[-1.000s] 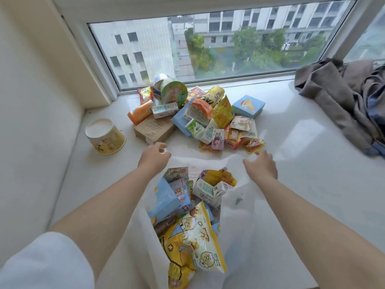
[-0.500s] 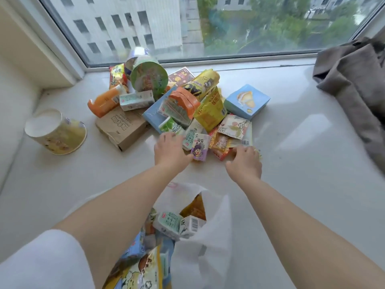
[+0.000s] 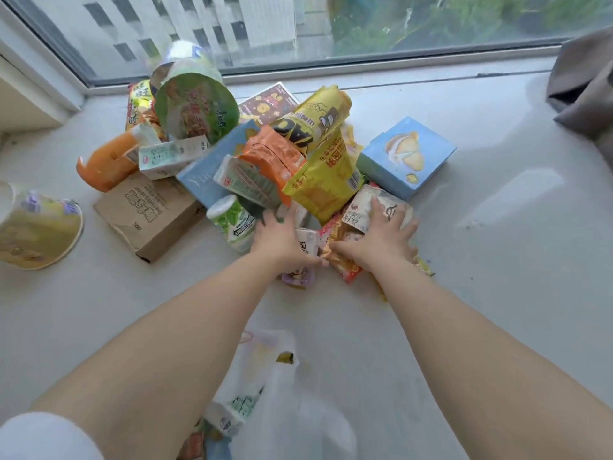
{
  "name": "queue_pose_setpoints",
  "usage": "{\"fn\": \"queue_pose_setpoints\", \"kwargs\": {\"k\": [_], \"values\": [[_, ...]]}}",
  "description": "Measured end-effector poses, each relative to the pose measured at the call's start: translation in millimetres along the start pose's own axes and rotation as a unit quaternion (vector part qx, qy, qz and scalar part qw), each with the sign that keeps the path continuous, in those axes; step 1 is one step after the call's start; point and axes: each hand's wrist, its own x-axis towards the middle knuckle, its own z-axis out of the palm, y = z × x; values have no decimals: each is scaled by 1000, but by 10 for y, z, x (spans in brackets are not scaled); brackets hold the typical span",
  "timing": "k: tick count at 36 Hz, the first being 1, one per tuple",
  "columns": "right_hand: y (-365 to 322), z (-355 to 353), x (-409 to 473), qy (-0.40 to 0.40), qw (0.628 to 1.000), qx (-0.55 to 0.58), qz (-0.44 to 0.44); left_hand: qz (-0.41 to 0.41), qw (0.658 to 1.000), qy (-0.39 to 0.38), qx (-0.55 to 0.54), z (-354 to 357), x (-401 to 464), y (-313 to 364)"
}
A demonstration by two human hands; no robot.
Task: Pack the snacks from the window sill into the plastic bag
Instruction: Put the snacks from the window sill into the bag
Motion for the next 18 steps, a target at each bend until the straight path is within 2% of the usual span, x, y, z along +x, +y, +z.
{"fn": "queue_pose_setpoints", "kwargs": {"k": [8, 18], "values": [[123, 91, -40, 84, 996, 37, -12, -5, 999, -7, 33, 14, -22, -60], [213, 324, -393, 143, 984, 103, -2, 10, 999, -18, 25, 209, -290, -151]]}}
